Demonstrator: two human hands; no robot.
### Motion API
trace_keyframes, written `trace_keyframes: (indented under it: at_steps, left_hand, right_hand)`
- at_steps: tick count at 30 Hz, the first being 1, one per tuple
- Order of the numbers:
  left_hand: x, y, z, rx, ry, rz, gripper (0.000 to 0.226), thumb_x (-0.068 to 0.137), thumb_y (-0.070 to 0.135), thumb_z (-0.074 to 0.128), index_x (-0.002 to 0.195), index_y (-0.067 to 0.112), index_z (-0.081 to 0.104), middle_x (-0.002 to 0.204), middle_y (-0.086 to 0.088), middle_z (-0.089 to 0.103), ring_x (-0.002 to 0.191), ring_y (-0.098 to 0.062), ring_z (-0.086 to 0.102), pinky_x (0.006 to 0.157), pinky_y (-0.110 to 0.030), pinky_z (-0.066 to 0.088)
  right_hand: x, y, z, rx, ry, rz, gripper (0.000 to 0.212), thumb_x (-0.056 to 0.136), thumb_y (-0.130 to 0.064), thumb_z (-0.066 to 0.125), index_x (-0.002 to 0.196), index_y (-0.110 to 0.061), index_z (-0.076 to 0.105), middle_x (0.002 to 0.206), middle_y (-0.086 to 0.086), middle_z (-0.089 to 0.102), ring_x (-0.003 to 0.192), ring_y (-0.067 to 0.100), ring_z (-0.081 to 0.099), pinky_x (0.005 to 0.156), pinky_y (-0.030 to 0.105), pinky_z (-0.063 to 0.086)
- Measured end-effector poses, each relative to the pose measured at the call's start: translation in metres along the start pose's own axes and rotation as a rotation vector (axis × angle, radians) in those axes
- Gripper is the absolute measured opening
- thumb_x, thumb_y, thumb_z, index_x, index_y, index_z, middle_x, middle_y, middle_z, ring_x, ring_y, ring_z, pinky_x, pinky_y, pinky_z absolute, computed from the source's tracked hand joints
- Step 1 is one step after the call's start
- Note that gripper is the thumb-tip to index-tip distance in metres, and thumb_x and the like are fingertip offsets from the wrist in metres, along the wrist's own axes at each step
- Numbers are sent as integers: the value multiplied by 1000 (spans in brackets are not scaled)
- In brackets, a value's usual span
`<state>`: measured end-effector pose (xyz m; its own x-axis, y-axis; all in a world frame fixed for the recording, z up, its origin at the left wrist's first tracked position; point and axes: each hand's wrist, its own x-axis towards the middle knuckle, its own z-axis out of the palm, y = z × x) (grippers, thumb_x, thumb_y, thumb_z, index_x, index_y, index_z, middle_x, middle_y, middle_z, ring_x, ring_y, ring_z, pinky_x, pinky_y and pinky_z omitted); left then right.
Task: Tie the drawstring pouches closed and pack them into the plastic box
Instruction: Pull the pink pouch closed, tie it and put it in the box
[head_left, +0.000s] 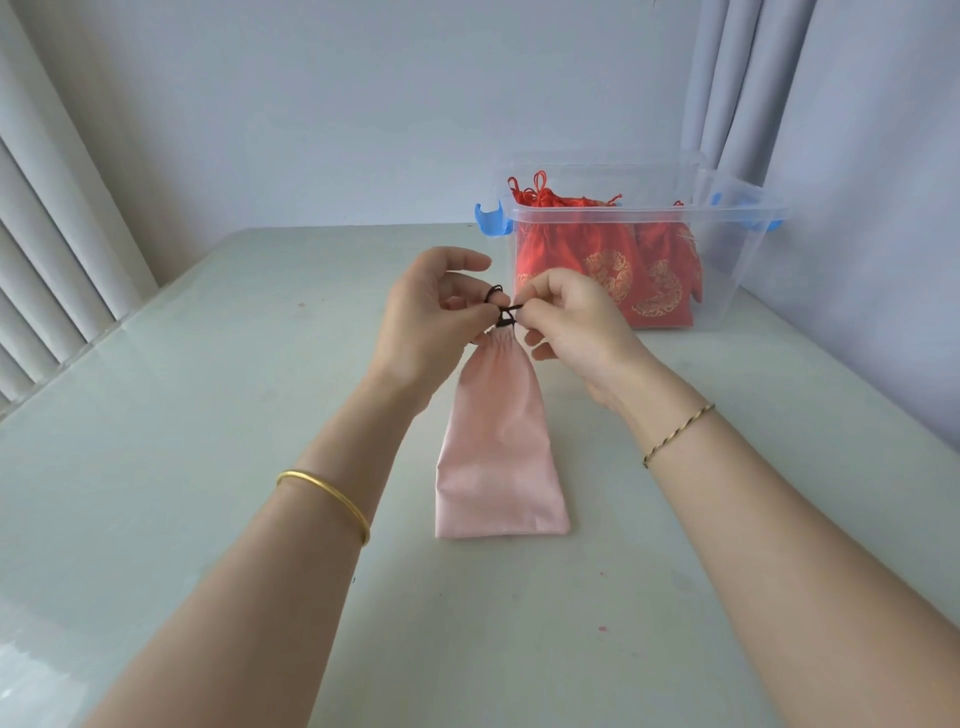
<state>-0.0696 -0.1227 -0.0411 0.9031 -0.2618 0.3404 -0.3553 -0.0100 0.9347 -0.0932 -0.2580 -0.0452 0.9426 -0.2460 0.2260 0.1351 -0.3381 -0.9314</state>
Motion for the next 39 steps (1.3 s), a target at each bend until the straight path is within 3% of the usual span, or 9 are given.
trace_keyframes:
  at_steps: [4, 6, 11, 15, 18, 25, 28, 33, 39]
  left_hand:
    - [0, -1, 2, -44, 2, -30, 34, 80, -12, 56, 108, 8, 54, 79, -3, 67, 60, -6, 59, 57, -18, 48]
    - [1, -1, 0, -89, 24, -56, 32, 82, -10, 57, 108, 8, 55, 79, -3, 68, 62, -7, 60, 59, -19, 48]
    - [3, -3, -3, -275, 109, -171, 29, 83, -1, 63, 110, 8, 57, 83, -4, 71, 70, -15, 61, 75, -27, 53]
    - [2, -4, -3, -298, 174, -248, 26, 85, 6, 62, 108, 18, 56, 85, 4, 71, 86, -10, 66, 92, -31, 45]
    - [4, -3, -9, -309, 251, -243, 28, 89, 0, 52, 111, 18, 51, 81, 1, 67, 85, -11, 68, 98, -34, 45]
    - [2, 5, -9, -280, 294, -117, 25, 89, -9, 40, 102, 13, 40, 76, -6, 57, 63, -11, 68, 75, -20, 56]
    - [5, 6, -17, -265, 230, -181, 20, 91, -5, 42, 94, 14, 41, 76, -4, 60, 62, -12, 67, 63, -16, 52]
    - [4, 3, -16, -134, 92, -238, 17, 90, 0, 49, 90, 15, 41, 72, -3, 61, 54, -10, 61, 53, -20, 44]
    - [6, 1, -14, -106, 148, -249, 8, 93, -1, 44, 93, 6, 48, 70, -8, 55, 44, -7, 58, 44, -18, 47]
  right_hand:
    - [1, 2, 1, -443, 103, -273, 10, 84, -3, 50, 88, -6, 59, 72, -3, 52, 75, 18, 51, 67, 30, 38]
    - [2, 2, 1, -541, 116, -321, 13, 85, -4, 48, 87, -5, 61, 75, -1, 53, 79, 16, 47, 64, 28, 33]
    - [2, -3, 0, -145, 13, -42, 26, 86, -9, 43, 63, -16, 52, 67, -4, 52, 62, 14, 46, 60, 29, 36]
    - [0, 0, 3, -4, -29, 56, 25, 91, -13, 40, 67, -16, 46, 70, -2, 48, 61, 14, 47, 52, 27, 36]
    - [2, 6, -1, 6, -40, 101, 27, 96, -18, 39, 69, -15, 44, 70, 0, 47, 58, 12, 48, 49, 24, 36]
    - [5, 19, -10, -308, 36, 55, 23, 93, -13, 43, 71, -7, 46, 64, 9, 45, 55, 18, 46, 53, 30, 37]
    - [4, 13, -8, -94, 45, 151, 29, 95, -15, 43, 65, -11, 44, 63, 3, 47, 51, 12, 48, 47, 25, 39]
    - [4, -1, -7, 422, 12, 324, 30, 93, -18, 47, 64, -15, 45, 59, 1, 52, 42, 9, 50, 44, 18, 38]
    - [3, -3, -9, 568, -5, 378, 29, 94, -22, 50, 66, -15, 47, 60, 3, 55, 39, 8, 52, 40, 14, 39]
